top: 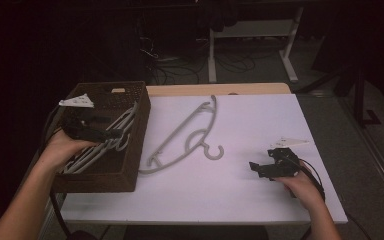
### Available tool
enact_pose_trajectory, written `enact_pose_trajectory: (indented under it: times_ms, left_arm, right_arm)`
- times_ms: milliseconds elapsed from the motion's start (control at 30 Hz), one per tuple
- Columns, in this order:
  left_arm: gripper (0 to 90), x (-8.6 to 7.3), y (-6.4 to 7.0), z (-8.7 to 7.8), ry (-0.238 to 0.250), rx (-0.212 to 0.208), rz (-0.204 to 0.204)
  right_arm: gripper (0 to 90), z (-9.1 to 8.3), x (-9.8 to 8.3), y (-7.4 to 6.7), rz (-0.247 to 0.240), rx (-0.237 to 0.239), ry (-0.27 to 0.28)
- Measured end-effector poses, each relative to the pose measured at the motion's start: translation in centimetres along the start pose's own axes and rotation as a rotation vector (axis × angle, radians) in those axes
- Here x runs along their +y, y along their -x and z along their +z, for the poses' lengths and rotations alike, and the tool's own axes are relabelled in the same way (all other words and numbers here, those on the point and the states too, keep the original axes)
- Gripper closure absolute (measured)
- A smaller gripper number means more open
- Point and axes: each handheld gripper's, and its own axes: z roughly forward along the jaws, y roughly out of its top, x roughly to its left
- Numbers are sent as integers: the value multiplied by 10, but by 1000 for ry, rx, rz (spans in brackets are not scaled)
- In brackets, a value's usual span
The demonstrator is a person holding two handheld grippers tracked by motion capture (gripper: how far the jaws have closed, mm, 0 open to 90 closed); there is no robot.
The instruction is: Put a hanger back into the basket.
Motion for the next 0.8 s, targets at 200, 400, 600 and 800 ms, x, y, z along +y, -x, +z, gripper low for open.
enact_pose_trajectory:
  times_ms: [200,400,600,800]
  left_arm:
    - [148,22,26,23,25,-26,35]
    - [150,37,48,43,39,-65,52]
    - [163,51,74,68,60,-101,76]
    - [199,58,95,97,47,-115,100]
  right_arm:
    - [120,-1,0,0,-1,1,2]
    - [120,-1,0,0,0,4,2]
    - [120,-2,0,1,-1,4,7]
    - [120,-4,0,2,1,3,10]
